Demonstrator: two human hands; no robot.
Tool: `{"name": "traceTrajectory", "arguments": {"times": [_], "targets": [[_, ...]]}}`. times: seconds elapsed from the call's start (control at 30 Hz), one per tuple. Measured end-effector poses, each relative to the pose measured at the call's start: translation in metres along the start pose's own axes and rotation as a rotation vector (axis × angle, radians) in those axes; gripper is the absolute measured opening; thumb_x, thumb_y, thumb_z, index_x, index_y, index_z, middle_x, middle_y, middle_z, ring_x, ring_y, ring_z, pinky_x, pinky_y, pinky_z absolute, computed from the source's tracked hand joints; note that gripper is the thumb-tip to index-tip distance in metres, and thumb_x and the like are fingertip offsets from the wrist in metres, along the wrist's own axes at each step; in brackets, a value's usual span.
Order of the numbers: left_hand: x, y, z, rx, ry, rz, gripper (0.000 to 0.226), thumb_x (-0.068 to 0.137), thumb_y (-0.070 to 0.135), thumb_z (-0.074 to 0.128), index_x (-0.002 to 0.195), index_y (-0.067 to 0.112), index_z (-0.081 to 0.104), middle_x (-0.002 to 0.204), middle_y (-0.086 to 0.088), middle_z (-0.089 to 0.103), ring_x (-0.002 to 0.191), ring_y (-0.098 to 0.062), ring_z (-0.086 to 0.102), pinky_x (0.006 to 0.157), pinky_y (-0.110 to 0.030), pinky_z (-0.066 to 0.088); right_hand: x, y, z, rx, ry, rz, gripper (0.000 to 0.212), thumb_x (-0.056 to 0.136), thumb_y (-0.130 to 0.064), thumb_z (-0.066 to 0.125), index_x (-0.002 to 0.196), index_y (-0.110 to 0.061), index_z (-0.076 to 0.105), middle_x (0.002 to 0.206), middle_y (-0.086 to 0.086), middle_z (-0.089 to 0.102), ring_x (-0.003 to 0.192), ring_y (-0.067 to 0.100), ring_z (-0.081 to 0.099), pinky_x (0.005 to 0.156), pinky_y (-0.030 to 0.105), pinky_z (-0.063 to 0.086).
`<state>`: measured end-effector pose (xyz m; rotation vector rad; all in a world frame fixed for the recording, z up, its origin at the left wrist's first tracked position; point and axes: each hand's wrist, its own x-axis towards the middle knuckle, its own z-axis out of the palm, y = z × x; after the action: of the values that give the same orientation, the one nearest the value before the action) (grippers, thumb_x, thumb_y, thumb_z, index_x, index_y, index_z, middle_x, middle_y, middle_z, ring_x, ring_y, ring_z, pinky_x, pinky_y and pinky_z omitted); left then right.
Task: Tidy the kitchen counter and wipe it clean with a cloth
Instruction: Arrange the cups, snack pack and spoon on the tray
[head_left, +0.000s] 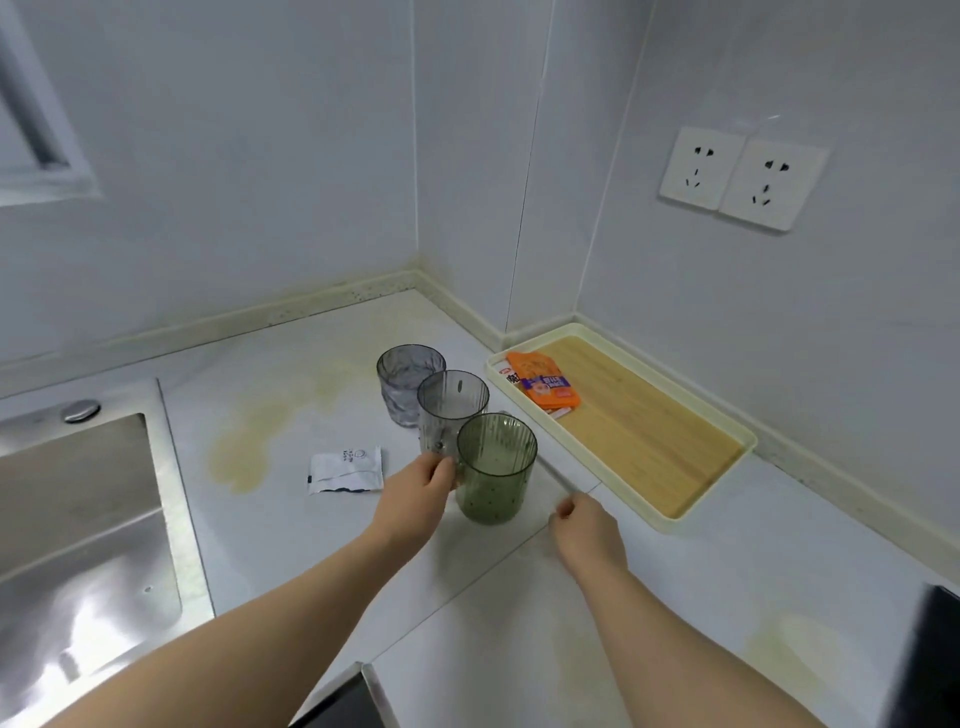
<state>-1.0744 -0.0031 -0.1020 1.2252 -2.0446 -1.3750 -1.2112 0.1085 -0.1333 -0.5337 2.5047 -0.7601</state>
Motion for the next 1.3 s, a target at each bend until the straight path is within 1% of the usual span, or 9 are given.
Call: {"name": "traceTrajectory", "arguments": {"times": [0.13,0.27,0.4,0.5,0.57,0.67,0.8,1.03,1.3], "targets": [[-0.001,-0.004,0.005,0.218,0.099,0.104,0.027,0.097,0.027,0.038,0.078,0.012,0.048,0.075,-0.004,0.055,0.075,-0.024,0.053,0.06,-0.031,0.035,0.005,0.001,-0.004,-0.213,0.096,-0.078,0.028,0.093,-0.017,0.045,0.119,-0.016,0.055,0.124,0.007,0.054,0.115,0.025,0.048,0.084,0.03,0.043],[0.0,-0.006,0.005,0.374,0.302,0.234,0.018,0.092,0.027,0.052,0.106,0.017,0.056,0.101,0.0,0.052,0.095,-0.02,0.052,0.07,-0.027,0.038,0.012,-0.006,-0.003,-0.311,0.16,-0.155,0.04,0.094,-0.025,0.046,0.133,-0.021,0.045,0.137,0.001,0.044,0.124,0.024,0.038,0.094,0.033,0.04],[0.01,0.001,0.004,0.438,0.451,0.511,0.032,0.083,0.028,0.05,0.104,0.009,0.063,0.095,-0.011,0.06,0.088,-0.034,0.059,0.074,-0.032,0.043,0.02,-0.011,0.001,-0.358,0.057,-0.17,0.053,0.095,-0.034,0.046,0.144,-0.022,0.03,0.148,-0.004,0.033,0.133,0.025,0.029,0.103,0.035,0.031],[0.02,0.012,0.007,0.531,0.315,0.537,0.053,0.084,0.045,0.036,0.123,0.015,0.057,0.128,-0.01,0.055,0.122,-0.035,0.049,0.1,-0.045,0.038,0.026,-0.013,0.005,-0.365,0.058,-0.177,0.044,0.095,-0.028,0.046,0.139,-0.023,0.038,0.141,-0.001,0.044,0.13,0.026,0.034,0.101,0.035,0.031],[0.025,0.018,0.01,0.654,0.148,0.468,0.066,0.087,0.058,0.023,0.144,0.028,0.034,0.155,-0.002,0.024,0.146,-0.025,0.013,0.117,-0.043,0.01,0.028,-0.015,0.005,-0.363,0.092,-0.177,0.039,0.095,-0.017,0.045,0.133,-0.023,0.045,0.133,0.003,0.052,0.125,0.026,0.039,0.098,0.034,0.032],[0.034,0.022,0.018,0.756,-0.045,0.346,0.058,0.095,0.056,0.026,0.148,0.04,0.011,0.159,0.008,-0.006,0.146,-0.017,-0.014,0.118,-0.043,-0.006,0.03,-0.018,0.006,-0.397,0.108,-0.143,0.043,0.093,-0.006,0.04,0.133,-0.021,0.046,0.131,0.005,0.053,0.124,0.026,0.041,0.096,0.032,0.034],[0.036,0.027,0.021,0.761,-0.105,0.283,0.055,0.095,0.049,0.032,0.147,0.041,0.013,0.159,0.006,0.006,0.146,-0.021,-0.008,0.118,-0.049,0.003,0.033,-0.023,0.003,-0.392,0.025,-0.04,0.031,0.094,-0.008,0.038,0.121,-0.016,0.051,0.128,0.008,0.053,0.123,0.027,0.041,0.094,0.031,0.037],[0.034,0.027,0.022,0.754,-0.071,0.295,0.053,0.095,0.046,0.034,0.145,0.04,0.017,0.151,0.007,0.025,0.144,-0.022,0.005,0.115,-0.05,0.014,0.031,-0.029,-0.003,-0.375,-0.106,0.089,0.033,0.094,-0.014,0.045,0.127,-0.01,0.046,0.135,0.012,0.046,0.128,0.029,0.038,0.1,0.033,0.037],[0.032,0.033,0.02,0.75,-0.068,0.296,0.054,0.095,0.044,0.035,0.146,0.038,0.018,0.159,0.002,0.001,0.146,-0.024,-0.012,0.118,-0.047,0.001,0.023,-0.025,0.0,-0.273,-0.141,0.109,0.037,0.091,-0.007,0.047,0.127,-0.007,0.046,0.13,0.012,0.051,0.12,0.029,0.05,0.093,0.032,0.044]]}}
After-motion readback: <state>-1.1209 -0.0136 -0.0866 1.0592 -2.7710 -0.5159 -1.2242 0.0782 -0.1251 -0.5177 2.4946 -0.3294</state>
